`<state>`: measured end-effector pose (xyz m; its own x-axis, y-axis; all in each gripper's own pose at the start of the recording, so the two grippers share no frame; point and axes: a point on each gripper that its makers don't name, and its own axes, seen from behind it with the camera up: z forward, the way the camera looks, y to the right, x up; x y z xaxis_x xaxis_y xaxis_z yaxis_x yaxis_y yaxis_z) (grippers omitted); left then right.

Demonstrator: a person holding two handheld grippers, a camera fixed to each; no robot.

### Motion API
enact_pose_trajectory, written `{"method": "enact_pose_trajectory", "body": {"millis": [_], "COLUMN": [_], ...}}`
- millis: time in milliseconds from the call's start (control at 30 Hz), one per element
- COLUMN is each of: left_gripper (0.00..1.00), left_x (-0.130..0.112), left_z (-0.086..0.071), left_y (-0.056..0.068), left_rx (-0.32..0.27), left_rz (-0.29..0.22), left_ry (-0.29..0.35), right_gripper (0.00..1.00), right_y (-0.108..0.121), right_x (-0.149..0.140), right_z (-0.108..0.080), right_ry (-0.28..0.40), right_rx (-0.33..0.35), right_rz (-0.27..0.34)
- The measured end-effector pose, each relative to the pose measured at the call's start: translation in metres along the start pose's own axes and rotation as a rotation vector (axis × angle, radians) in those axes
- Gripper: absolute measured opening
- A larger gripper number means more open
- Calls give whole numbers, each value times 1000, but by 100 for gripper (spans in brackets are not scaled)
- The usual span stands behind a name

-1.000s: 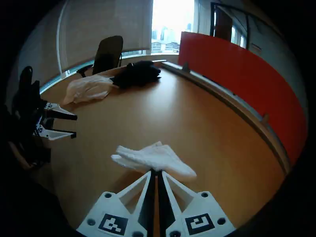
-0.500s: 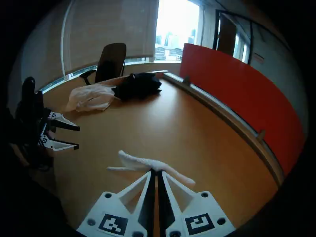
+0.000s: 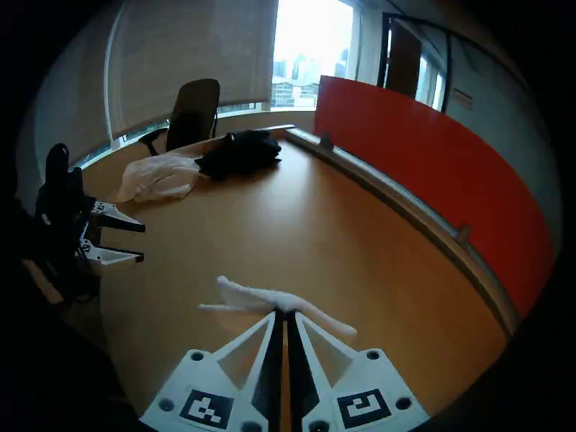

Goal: Fold towel

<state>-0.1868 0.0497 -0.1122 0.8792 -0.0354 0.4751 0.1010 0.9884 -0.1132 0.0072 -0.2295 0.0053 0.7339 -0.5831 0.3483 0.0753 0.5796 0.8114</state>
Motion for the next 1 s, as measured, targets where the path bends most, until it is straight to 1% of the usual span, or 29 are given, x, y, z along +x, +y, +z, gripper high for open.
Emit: {"method": "enact_pose_trajectory", "body": {"millis": [200, 500, 633, 1000], "left_gripper": [90, 90, 90, 90], "left_x": [1, 1, 2, 3], "left_z": [3, 8, 10, 14], "left_y": [4, 10, 12, 13], "left_rx": [-9, -18, -17, -12], "left_rz": [1, -1, 0, 4], "left_ry": [-5, -16, -21, -35], "right_gripper": [3, 3, 3, 3], "right_y": [22, 62, 80, 131], "right_x": [-9, -29, -40, -67], "right_z": [-20, -55, -70, -106], "right_ry": [-2, -10, -19, -27], "right_rx": [-20, -59, -77, -144], "right_rz": [10, 39, 49, 105]}}
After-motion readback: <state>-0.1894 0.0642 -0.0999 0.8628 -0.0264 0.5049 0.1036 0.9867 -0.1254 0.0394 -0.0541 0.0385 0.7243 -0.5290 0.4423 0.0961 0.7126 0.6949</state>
